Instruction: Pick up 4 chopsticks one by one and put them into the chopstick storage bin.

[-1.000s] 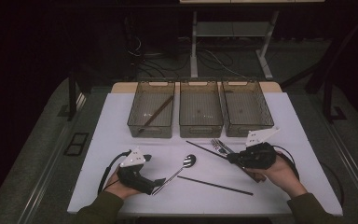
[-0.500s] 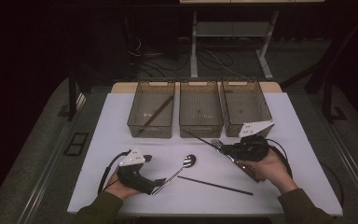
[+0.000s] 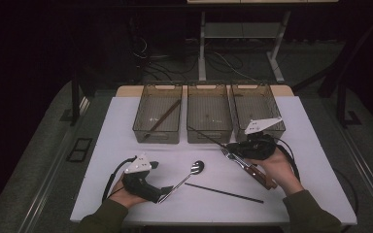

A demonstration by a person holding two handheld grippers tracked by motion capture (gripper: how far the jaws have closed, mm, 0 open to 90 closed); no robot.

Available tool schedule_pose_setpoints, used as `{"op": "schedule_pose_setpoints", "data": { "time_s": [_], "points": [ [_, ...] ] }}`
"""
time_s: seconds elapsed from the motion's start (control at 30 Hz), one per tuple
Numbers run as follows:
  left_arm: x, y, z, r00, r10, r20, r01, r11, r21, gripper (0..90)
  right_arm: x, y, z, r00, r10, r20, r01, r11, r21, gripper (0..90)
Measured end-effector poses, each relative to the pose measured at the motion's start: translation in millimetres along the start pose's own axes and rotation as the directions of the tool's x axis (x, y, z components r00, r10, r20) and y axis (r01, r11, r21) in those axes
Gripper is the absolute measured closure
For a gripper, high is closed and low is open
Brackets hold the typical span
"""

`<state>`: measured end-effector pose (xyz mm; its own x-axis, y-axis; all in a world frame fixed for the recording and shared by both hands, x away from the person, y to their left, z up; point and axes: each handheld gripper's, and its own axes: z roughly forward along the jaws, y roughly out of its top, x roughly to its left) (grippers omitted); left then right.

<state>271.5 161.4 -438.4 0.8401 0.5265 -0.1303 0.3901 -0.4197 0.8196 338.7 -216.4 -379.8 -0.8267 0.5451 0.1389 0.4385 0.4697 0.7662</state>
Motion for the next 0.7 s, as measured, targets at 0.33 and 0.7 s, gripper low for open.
{"op": "schedule_pose_setpoints", "data": {
  "time_s": [0.33, 0.7],
  "points": [
    [-0.2, 0.1, 0.1, 1.0000, 0.001, 0.002, -0.001, 1.0000, -0.002, 0.0, -4.5, 14.5, 7.4, 0.9992, 0.020, 0.035, -0.021, 1.000, 0.022, 85.9],
    [-0.8, 0.3, 0.6, 1.0000, 0.005, 0.005, -0.005, 1.0000, -0.002, 0.0, -11.1, 33.5, 25.3, 0.9983, 0.044, 0.038, -0.044, 0.999, 0.008, 85.9]
  ]
}}
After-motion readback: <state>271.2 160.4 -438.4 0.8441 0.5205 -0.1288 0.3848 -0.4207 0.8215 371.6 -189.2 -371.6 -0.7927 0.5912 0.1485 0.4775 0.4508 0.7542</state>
